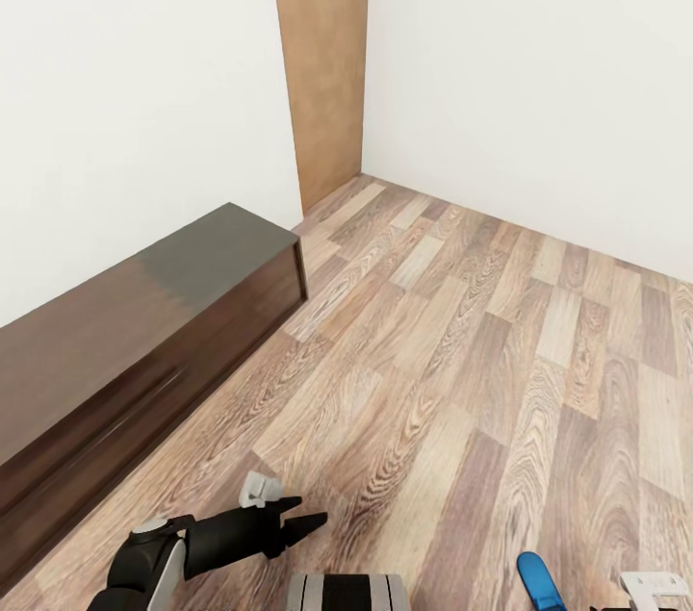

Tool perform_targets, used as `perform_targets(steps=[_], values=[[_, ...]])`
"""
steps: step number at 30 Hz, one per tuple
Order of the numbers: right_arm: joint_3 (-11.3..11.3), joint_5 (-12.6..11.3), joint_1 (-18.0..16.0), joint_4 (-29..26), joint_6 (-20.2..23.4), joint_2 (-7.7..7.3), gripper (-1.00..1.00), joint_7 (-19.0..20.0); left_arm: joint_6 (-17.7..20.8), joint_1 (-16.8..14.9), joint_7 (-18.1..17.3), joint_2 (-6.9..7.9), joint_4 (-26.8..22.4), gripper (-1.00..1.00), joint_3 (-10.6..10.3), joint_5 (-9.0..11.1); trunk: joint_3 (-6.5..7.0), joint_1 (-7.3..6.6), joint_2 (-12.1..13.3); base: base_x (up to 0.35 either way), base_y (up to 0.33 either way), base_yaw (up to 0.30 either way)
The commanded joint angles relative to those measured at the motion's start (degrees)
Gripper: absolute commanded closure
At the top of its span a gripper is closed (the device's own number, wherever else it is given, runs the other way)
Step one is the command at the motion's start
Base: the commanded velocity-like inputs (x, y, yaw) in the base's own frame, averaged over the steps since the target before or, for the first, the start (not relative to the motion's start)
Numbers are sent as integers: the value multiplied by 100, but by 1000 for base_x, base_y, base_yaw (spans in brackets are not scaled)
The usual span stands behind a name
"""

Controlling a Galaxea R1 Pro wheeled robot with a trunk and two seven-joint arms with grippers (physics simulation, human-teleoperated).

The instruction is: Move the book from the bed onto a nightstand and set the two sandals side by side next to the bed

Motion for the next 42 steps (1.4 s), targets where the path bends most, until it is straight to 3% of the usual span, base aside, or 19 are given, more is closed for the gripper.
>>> perform_targets(steps=[1,6,11,22,33,42], values=[[-13,30,-1,-9,30,2,-100,42,40,-2,-8,2,-3,-100,10,26,-4,-1,-2,0,0,0],[-12,30,-1,-9,30,2,-100,40,41,-2,-9,102,-19,-100,161,30,-4,-1,-2,0,0,0],[-13,30,-1,-9,30,2,-100,41,38,-2,-28,376,-18,-100,626,97,-4,-1,-2,0,0,0],[-5,39,-1,-9,-7,2,-100,74,20,-2,-27,491,7,-100,1255,227,-4,-1,-2,0,0,0],[-3,40,-1,-17,-9,2,-100,77,15,-2,-27,495,11,-100,1334,237,-4,-1,-2,0,0,0],[25,76,-28,-65,-299,28,-100,367,206,20,-251,477,-279,-100,1266,526,-4,-1,-2,0,0,0]])
